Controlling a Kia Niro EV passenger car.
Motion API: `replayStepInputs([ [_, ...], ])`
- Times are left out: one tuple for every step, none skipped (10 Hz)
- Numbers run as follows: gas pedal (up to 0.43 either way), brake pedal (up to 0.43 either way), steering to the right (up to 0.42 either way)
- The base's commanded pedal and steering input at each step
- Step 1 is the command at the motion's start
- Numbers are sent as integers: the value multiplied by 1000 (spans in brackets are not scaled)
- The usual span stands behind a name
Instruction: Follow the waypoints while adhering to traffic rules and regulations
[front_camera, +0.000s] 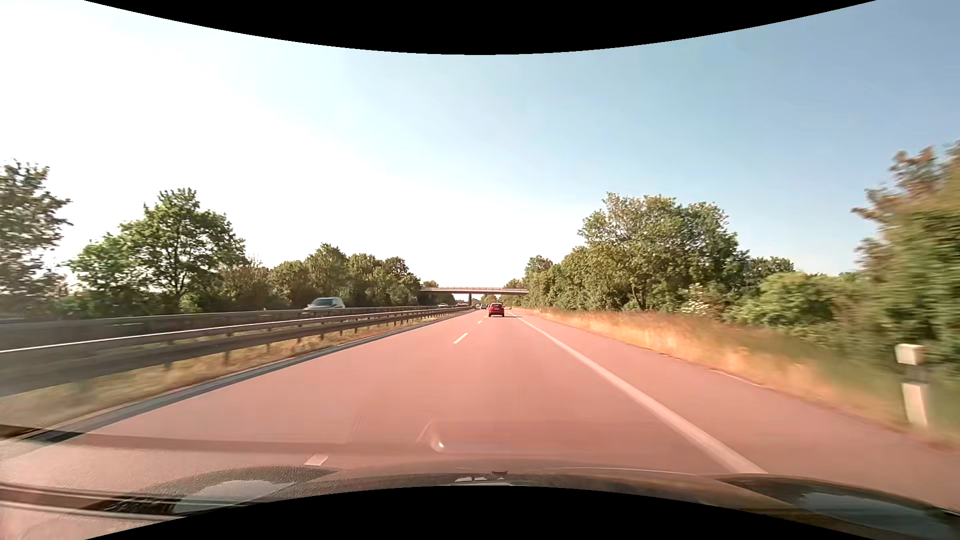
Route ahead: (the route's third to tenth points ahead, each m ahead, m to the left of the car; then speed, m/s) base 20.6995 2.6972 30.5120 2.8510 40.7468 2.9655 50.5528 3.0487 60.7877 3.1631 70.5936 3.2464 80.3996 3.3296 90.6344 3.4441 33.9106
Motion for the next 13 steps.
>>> replayStepInputs([
  [339,6,-3],
  [339,6,-2],
  [339,6,-2],
  [331,6,-1],
  [311,6,-1],
  [287,6,-1],
  [260,6,-2],
  [248,6,-2],
  [228,6,-1],
  [197,6,-1],
  [197,6,0],
  [189,6,-1],
  [177,6,-1],
])
